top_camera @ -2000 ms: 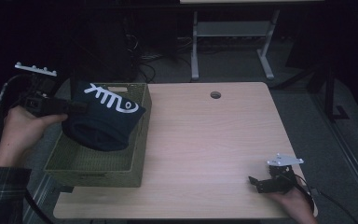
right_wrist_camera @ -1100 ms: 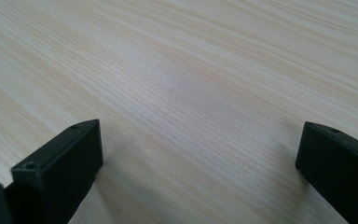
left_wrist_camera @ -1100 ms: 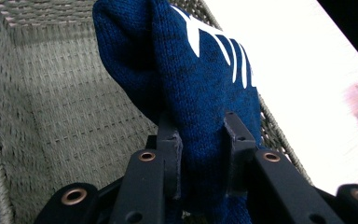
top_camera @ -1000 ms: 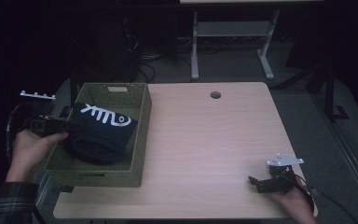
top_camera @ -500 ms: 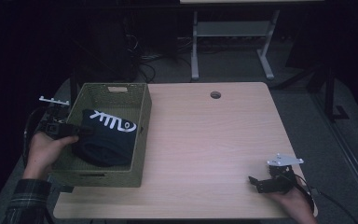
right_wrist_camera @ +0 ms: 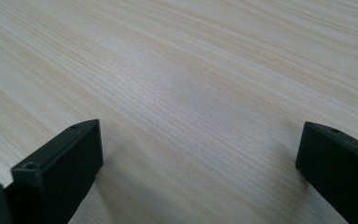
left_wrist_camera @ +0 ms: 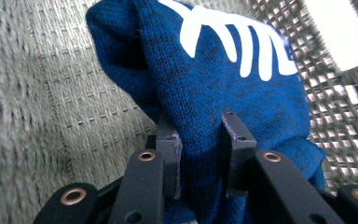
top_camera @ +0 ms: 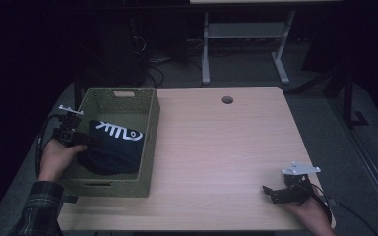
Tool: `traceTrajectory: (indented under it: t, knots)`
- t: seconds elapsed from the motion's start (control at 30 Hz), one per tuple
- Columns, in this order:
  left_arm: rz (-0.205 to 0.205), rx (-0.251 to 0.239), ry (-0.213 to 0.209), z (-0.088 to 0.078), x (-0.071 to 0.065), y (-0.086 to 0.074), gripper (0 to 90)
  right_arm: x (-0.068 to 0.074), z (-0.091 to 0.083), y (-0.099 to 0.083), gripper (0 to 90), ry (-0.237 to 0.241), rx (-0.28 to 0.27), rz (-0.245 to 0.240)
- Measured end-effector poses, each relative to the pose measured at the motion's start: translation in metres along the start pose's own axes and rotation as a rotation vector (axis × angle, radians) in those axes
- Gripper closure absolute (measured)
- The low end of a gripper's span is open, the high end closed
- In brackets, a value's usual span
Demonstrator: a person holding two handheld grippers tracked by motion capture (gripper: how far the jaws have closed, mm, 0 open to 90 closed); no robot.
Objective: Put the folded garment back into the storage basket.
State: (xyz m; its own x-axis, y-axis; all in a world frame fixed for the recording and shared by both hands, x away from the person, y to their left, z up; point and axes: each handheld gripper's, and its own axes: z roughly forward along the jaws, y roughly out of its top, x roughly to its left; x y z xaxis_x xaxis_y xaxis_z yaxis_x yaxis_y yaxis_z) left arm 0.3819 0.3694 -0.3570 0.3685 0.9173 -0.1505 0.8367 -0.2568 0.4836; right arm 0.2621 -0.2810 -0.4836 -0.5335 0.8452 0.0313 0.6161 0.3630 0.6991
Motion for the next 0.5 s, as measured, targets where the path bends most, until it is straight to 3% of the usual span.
traceTrajectory:
  t: [0.2,0.5]
  knots:
    - [0.014,0.047,0.081,0.020,0.002,0.003,71.9,0.000,0.000,0.000,0.3,0.000,0.000,0.000]
    - [0.021,0.128,0.147,0.041,0.008,0.001,70.7,0.000,0.000,0.000,0.3,0.000,0.000,0.000]
